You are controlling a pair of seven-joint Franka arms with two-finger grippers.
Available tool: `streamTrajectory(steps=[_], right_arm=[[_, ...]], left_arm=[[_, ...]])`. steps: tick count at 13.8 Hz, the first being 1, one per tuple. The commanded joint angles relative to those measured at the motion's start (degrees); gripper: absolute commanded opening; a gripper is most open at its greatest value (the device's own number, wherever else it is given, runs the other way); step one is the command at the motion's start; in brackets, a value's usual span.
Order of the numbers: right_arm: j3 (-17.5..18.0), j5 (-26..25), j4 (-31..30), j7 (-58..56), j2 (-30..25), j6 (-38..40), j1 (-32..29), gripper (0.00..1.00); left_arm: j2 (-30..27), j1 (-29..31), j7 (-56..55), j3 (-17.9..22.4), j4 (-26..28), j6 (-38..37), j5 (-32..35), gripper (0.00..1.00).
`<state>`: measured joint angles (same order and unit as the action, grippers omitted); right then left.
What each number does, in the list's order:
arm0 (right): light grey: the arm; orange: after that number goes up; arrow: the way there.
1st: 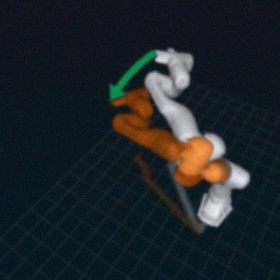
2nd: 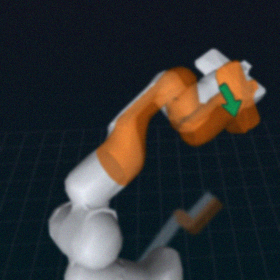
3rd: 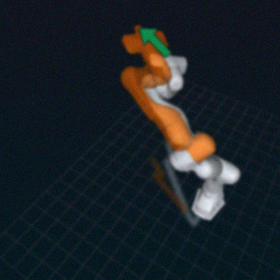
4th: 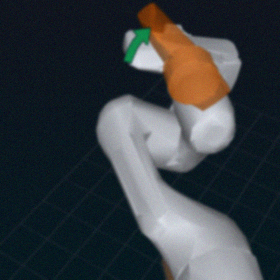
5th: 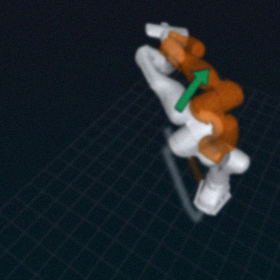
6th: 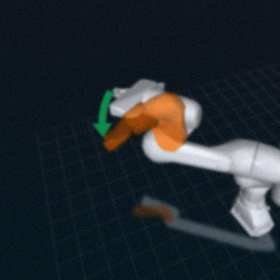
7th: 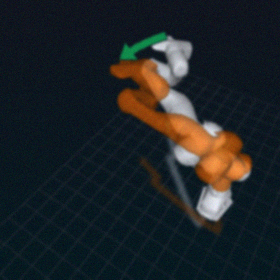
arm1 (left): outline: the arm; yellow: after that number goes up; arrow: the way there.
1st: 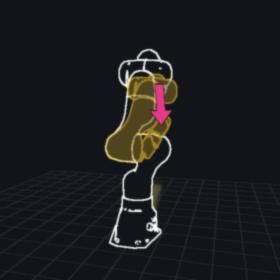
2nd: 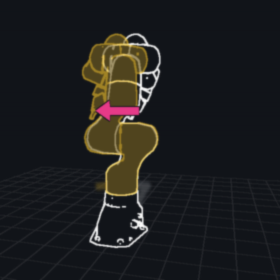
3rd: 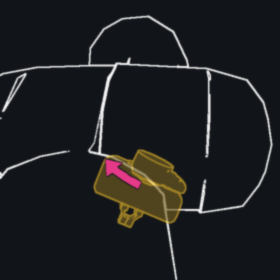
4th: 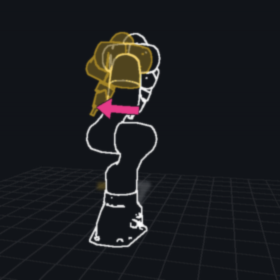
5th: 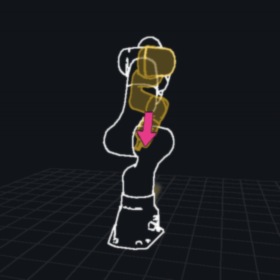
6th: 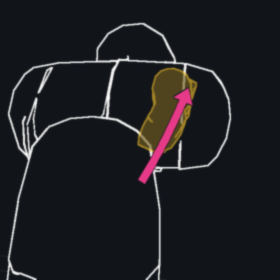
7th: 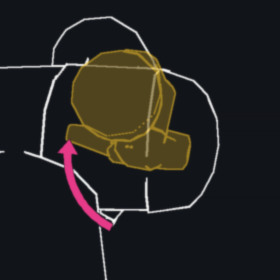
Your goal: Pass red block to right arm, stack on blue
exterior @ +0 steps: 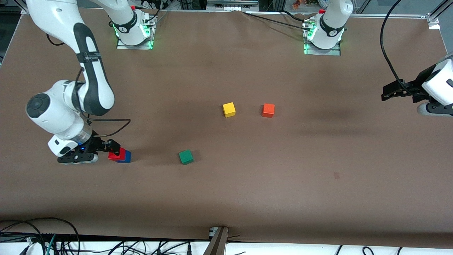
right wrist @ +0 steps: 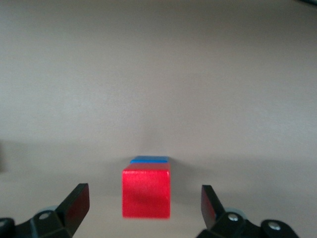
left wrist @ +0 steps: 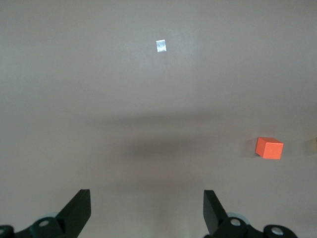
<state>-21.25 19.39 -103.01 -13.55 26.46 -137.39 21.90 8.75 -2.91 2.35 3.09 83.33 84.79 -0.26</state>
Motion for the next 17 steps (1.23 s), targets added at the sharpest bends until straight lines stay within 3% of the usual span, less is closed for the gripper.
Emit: streamTrajectory(steps=[1,6,11,16,17], right_arm=[[-1.86,-0.67,2.46,0.01,-4.21,9.04,0.16,1.0],[-5.73,-4.34,7.55,1.41,-8.26,22.83,0.33,1.0],[-4.59,-14.28,8.79,14.93,-18.08,37.87,3.14,1.0],[-4.07,-14.47,8.53,16.97,-24.7,44.57,2.63,1.0],[-1.89,-14.47,8.53,16.71,-24.87,44.75,0.18,1.0]], left_arm=[[1.27,0.36,-0.33,-0.1,-2.2,-0.94,-0.88,1.0],[1.44,0.36,-0.33,-0.1,-2.2,-0.94,-0.79,1.0],[1.44,0.36,-0.33,-0.01,-2.2,-0.94,-0.88,1.0],[1.36,0.36,-0.33,-0.01,-2.47,-0.94,-0.97,1.0],[1.36,0.36,-0.33,-0.01,-2.55,-0.86,-0.97,1.0]])
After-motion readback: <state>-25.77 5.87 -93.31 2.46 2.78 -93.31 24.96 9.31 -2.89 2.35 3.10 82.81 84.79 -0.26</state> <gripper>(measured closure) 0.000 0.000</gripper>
